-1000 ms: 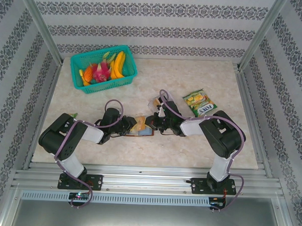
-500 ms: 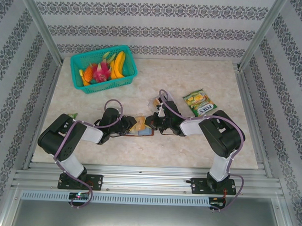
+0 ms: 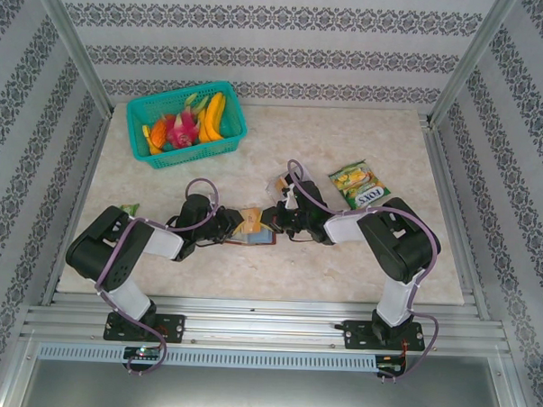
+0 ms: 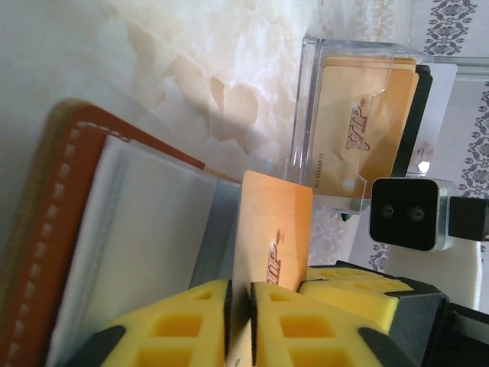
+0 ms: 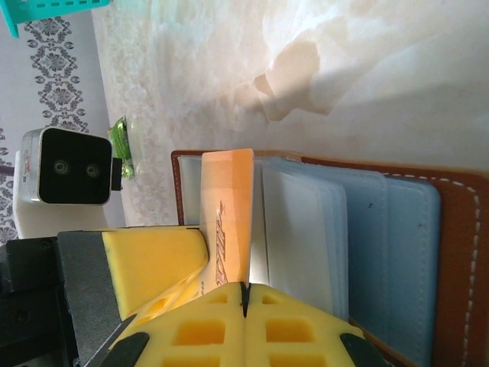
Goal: Put the credit cards into the card holder
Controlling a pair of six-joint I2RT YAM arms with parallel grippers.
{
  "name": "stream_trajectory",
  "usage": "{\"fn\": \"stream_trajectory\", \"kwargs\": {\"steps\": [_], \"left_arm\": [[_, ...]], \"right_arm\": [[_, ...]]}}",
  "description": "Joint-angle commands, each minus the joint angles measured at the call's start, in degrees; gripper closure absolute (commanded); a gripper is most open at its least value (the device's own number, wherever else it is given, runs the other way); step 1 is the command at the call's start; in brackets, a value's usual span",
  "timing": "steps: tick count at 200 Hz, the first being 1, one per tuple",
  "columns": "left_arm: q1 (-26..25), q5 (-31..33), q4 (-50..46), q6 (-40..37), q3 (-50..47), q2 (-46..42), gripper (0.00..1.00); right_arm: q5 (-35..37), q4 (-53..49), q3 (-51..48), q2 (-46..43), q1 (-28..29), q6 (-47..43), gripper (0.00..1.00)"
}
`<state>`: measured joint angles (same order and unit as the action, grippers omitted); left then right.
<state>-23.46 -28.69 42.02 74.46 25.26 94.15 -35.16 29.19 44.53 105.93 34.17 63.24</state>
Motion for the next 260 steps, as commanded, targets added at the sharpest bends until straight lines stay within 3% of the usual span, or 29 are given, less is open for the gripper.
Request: {"fn": "stream_trajectory", "kwargs": {"steps": [1, 20, 36, 57, 103, 136, 260], "left_arm": [[0.0, -3.5, 5.4, -0.5, 0.9, -2.6, 0.9], [0.2, -3.0, 4.5, -0.8, 0.5, -3.2, 0.95], [0.2, -2.1, 3.0, -1.3, 0.3, -3.6, 0.99], [0.3, -0.9, 0.3, -2.5, 0.3, -4.1, 1.0], [0.3, 1.7, -7.4, -6.2, 0.9, -6.1, 1.0], [0.2, 5.7, -15.4, -9.8, 0.6, -12.1, 1.0], [0.0, 4.7, -19.7, -17.9, 2.6, -8.6, 1.0]], "right_arm": [[-2.1, -0.9, 0.8, 1.3, 0.6, 0.4, 0.94], [-1.9, -1.5, 0.8, 1.0, 0.5, 0.1, 0.93], [-1.1, -2.9, 0.8, 0.4, 0.5, -0.6, 0.82], [0.7, -7.7, 1.3, -1.2, 0.6, -3.1, 0.79], [9.0, -24.4, 4.9, -4.5, 1.8, -11.5, 0.78], [13.0, -31.6, 7.6, -4.3, 2.9, -14.3, 0.79], [15.3, -35.5, 10.1, -2.9, 4.0, -14.3, 0.8]]}}
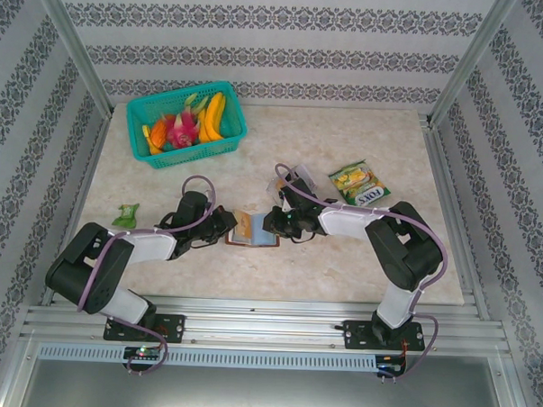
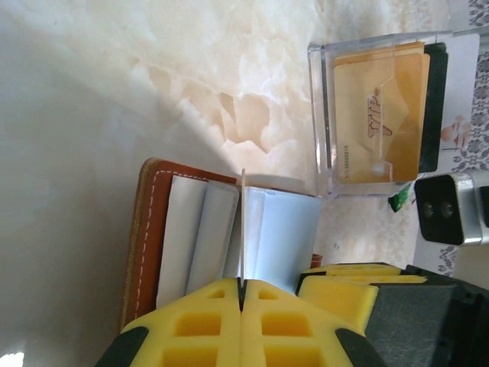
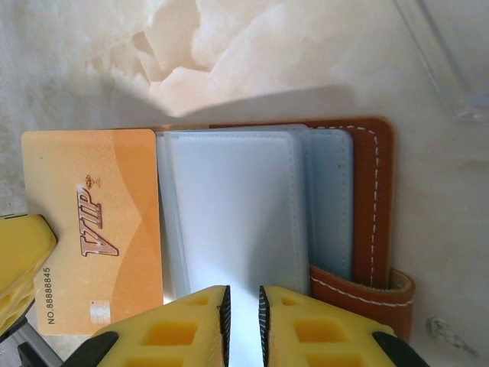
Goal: Put the credit cards into the card holder
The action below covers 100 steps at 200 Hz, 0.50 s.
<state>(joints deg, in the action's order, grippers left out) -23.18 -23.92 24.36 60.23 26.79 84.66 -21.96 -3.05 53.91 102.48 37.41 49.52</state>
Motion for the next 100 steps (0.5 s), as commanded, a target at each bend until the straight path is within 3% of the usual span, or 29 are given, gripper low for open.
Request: {"fn": "stream_trajectory", "kwargs": {"steps": [1, 100], "left_arm": [[-0.3, -0.1, -1.9, -3.7, 1.0, 0.9, 1.0], [-3.8, 2.7, 9.6, -5.6, -3.9, 2.1, 1.0]], "right_arm": [[2.1, -3.3, 0.8, 0.5, 0.8, -0.6, 0.8], [2.9, -2.5, -0.6, 0.4, 0.6, 0.8, 0.8]]}}
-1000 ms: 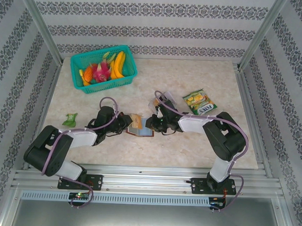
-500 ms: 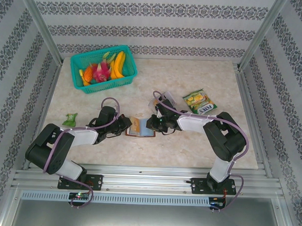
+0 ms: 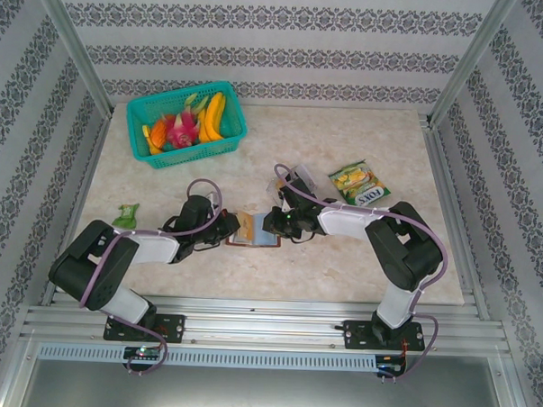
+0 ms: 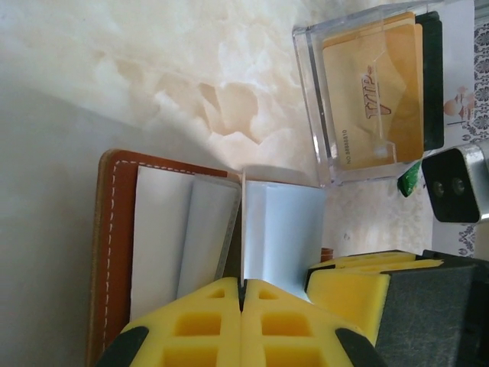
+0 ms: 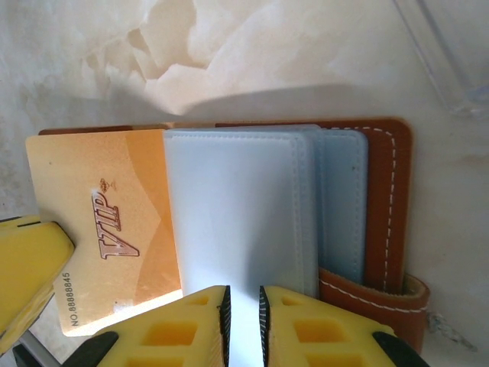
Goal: Put the credit cards into the card holder
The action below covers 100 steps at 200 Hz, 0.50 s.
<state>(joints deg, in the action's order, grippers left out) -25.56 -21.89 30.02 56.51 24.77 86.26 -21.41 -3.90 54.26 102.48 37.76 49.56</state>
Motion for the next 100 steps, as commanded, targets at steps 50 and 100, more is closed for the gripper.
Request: {"fn": "stream_trajectory", "kwargs": {"steps": [50, 100], "left_arm": [[-1.8, 3.0, 7.0, -2.7, -4.6, -1.8, 1.0], [-2.0, 3.7, 8.5, -4.0, -5.9, -3.9, 1.0]], "right_arm": [[1.9, -1.5, -0.9, -0.9, -0.1, 0.6, 0.79], [2.7, -2.4, -1.4, -2.1, -0.7, 0.3, 0.79]]}}
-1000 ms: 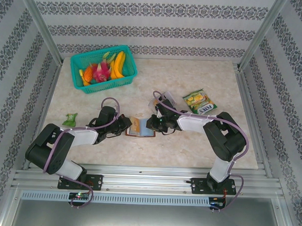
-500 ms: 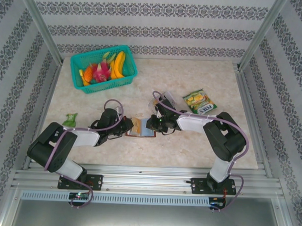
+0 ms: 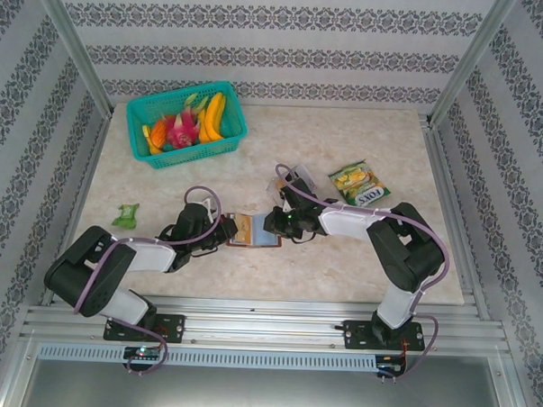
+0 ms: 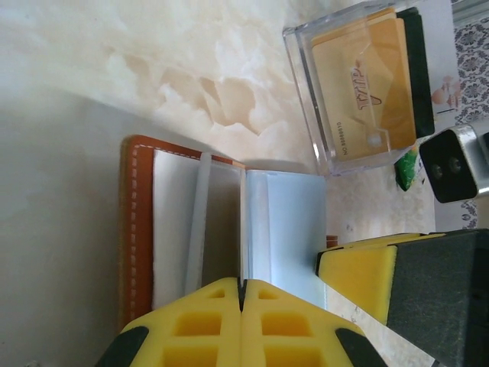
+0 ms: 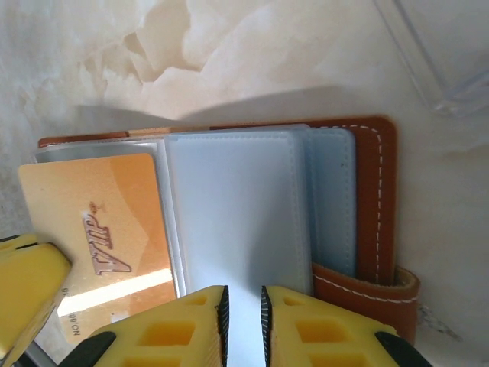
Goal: Put the credit cards into the card holder
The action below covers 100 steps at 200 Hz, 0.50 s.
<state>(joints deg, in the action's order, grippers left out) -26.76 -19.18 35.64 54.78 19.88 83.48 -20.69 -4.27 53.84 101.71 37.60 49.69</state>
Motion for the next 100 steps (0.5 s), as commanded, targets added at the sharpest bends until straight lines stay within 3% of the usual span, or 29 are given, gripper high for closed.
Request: {"fn": "stream_trajectory", "kwargs": {"steps": [1, 100], "left_arm": [[-0.7, 0.9, 3.1, -2.4, -1.0, -1.1, 1.0], [-1.5, -2.4, 11.6, 0.6, 0.4, 7.2, 1.0]], "right_arm": [[1.9, -2.1, -1.0, -1.3, -0.5, 0.2, 0.79], [1.7, -1.9, -1.1, -0.1, -0.5, 0.4, 0.79]]}}
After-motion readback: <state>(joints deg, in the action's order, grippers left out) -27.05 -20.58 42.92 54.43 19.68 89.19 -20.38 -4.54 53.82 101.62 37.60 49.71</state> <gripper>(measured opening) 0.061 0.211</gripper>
